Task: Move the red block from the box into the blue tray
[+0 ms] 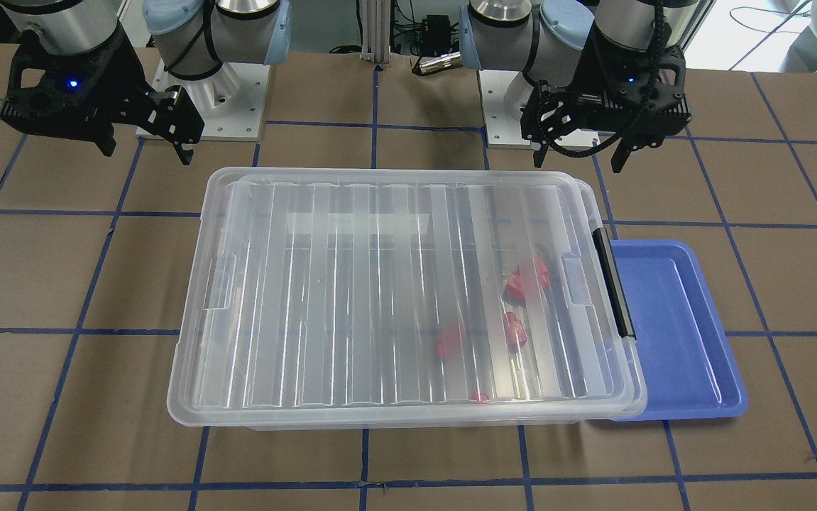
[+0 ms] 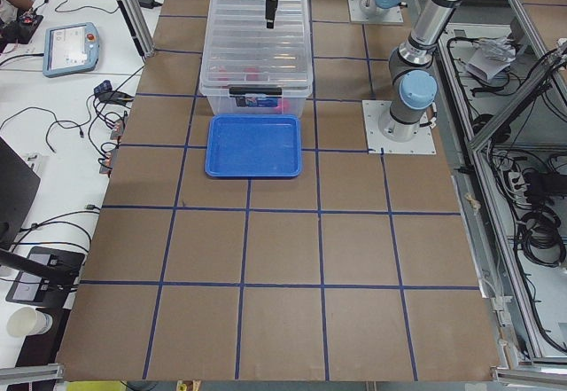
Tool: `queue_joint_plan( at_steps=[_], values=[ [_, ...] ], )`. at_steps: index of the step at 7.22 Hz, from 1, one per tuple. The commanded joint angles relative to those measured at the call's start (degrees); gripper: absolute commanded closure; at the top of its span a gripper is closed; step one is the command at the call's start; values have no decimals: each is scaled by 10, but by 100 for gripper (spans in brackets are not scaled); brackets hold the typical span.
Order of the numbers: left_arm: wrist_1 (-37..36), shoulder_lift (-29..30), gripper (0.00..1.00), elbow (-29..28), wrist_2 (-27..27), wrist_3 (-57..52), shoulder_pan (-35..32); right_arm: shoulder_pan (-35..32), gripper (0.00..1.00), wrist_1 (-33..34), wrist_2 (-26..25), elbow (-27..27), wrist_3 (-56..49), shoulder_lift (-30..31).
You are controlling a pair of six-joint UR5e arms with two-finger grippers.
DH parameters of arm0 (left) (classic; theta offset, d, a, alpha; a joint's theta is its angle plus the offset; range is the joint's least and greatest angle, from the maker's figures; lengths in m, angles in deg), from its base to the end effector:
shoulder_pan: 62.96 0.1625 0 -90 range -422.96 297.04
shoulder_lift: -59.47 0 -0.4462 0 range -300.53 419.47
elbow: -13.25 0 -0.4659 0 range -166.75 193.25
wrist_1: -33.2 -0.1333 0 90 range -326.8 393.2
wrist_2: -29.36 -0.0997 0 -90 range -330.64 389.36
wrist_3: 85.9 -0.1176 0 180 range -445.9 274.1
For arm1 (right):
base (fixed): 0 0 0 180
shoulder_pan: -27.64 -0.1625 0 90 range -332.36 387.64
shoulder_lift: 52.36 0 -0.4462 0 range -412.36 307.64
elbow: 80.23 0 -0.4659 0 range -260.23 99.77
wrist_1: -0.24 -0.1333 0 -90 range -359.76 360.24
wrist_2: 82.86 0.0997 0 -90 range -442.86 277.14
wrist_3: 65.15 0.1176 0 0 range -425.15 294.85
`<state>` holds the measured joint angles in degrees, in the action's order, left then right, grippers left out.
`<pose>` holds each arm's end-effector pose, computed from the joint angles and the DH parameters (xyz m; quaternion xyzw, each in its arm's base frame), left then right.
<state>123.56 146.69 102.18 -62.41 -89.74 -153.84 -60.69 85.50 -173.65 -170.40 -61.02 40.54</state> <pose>-0.1381 -0.5478 0.5282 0.0407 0.9986 -0.0300 0.0162 0.1159 -0.5419 0.5093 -0.0505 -0.9985 -0.0174 0.0073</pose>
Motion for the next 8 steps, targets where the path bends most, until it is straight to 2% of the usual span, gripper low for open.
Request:
queue_joint_plan(
  at_steps=[1, 8],
  values=[
    [-1, 1, 0, 3, -1, 6, 0, 1, 0, 0, -1, 0, 0, -1],
    [-3, 4, 0, 9, 0, 9, 1, 18, 0, 2, -11, -1, 3, -9]
  ],
)
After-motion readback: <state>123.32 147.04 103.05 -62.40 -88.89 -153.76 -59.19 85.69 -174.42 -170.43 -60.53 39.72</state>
